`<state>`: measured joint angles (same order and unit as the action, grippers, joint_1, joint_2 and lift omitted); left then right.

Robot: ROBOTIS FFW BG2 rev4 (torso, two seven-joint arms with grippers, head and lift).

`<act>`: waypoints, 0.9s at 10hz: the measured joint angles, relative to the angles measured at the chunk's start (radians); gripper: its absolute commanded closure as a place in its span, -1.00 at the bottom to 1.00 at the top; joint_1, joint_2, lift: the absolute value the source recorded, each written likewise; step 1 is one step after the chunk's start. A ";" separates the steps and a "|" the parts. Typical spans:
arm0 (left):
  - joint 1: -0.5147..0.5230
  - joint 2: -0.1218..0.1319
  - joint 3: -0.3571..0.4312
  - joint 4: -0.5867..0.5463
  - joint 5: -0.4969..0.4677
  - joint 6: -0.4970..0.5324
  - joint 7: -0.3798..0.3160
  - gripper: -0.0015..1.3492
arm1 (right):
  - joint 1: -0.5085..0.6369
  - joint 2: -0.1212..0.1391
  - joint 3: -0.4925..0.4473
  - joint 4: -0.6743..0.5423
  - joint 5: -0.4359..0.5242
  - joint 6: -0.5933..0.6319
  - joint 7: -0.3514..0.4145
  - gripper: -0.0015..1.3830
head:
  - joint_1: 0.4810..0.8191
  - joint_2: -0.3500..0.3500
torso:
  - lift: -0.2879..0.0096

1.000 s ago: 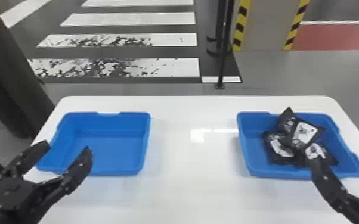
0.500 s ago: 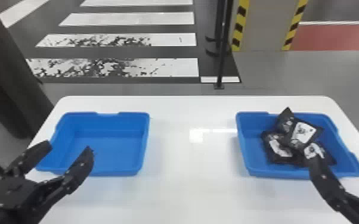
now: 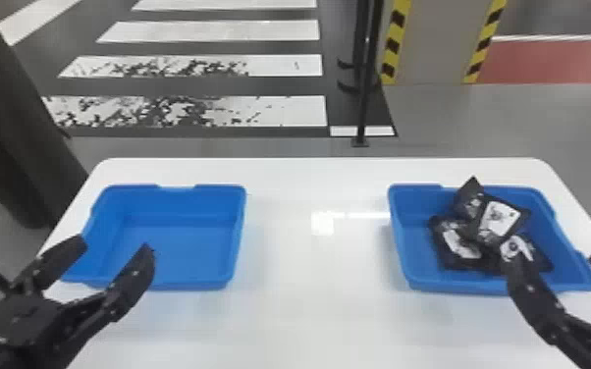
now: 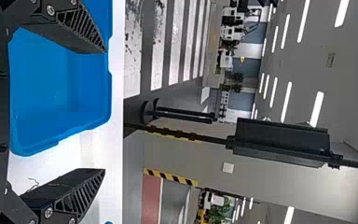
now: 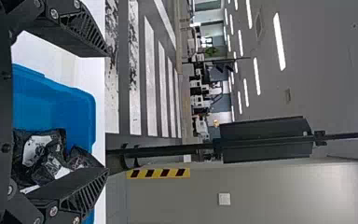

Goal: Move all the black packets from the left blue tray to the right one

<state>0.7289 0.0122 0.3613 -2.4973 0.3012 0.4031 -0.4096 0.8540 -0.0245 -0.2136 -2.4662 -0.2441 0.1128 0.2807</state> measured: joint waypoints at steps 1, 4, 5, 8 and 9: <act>0.000 0.000 0.000 0.001 0.001 0.003 0.000 -0.81 | 0.000 0.000 0.001 0.002 -0.003 0.000 0.000 -0.78 | 0.27 0.12 | -0.01; 0.000 0.000 -0.002 0.002 0.004 0.008 -0.001 -0.81 | 0.000 0.000 0.002 0.005 -0.007 0.000 0.001 -0.78 | 0.27 0.12 | -0.01; 0.000 0.000 -0.002 0.002 0.004 0.007 -0.001 -0.81 | 0.000 0.000 0.002 0.005 -0.007 0.000 0.001 -0.78 | 0.27 0.12 | -0.01; 0.000 0.000 -0.002 0.003 0.004 0.010 -0.001 -0.81 | 0.000 0.000 0.002 0.005 -0.010 0.000 0.003 -0.78 | 0.27 0.12 | -0.01; 0.000 0.000 -0.002 0.004 0.005 0.013 -0.001 -0.81 | 0.000 0.000 0.002 0.006 -0.011 0.000 0.003 -0.78 | 0.27 0.12 | -0.01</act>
<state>0.7289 0.0123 0.3589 -2.4929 0.3057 0.4159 -0.4110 0.8540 -0.0245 -0.2114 -2.4605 -0.2551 0.1128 0.2836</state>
